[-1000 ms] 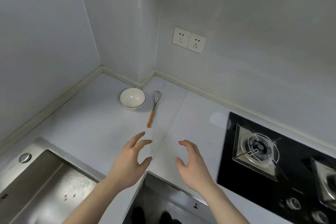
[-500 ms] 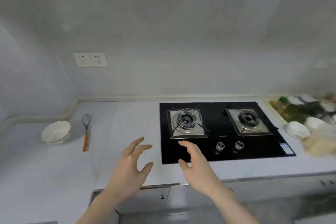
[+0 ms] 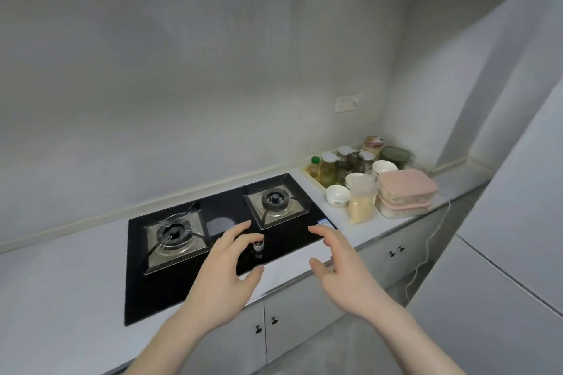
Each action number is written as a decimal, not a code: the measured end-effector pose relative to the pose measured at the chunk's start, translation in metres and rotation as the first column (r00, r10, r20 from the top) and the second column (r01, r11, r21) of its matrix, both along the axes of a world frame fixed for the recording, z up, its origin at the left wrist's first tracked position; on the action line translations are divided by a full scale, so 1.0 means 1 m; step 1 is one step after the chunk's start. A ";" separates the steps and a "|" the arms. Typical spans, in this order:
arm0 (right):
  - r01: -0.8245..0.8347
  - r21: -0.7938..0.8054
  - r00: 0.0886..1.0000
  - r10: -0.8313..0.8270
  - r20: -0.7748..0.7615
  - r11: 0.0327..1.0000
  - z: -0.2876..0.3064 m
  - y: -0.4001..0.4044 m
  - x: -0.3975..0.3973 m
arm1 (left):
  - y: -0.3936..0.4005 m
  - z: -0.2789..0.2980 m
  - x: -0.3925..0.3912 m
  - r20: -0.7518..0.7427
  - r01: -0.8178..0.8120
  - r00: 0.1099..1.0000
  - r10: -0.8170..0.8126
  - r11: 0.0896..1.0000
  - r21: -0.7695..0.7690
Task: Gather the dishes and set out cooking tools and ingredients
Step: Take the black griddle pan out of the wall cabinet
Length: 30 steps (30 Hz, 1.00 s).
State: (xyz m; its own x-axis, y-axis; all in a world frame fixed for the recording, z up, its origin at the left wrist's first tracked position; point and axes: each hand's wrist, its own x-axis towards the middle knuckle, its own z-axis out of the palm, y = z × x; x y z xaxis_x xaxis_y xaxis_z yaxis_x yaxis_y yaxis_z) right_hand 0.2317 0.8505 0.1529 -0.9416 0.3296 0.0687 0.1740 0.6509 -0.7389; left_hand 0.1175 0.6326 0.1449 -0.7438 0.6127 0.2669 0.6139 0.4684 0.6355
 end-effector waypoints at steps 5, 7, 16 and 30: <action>0.109 -0.019 0.991 -0.111 -0.081 0.994 0.029 0.072 0.029 | 0.089 0.037 0.002 -0.086 0.154 0.984 -0.156 0.988 -0.033; 0.134 0.009 0.985 -0.132 -0.115 0.991 0.038 0.096 0.030 | 0.116 0.050 -0.003 -0.123 0.193 0.973 -0.194 0.981 -0.023; 0.217 0.099 0.953 -0.189 -0.235 0.971 0.100 0.201 0.008 | 0.233 0.116 -0.043 -0.263 0.301 0.922 -0.283 0.953 0.033; 0.321 0.110 0.857 -0.239 -0.456 0.941 0.185 0.346 -0.028 | 0.373 0.227 -0.080 -0.539 0.401 0.770 -0.342 0.916 -0.007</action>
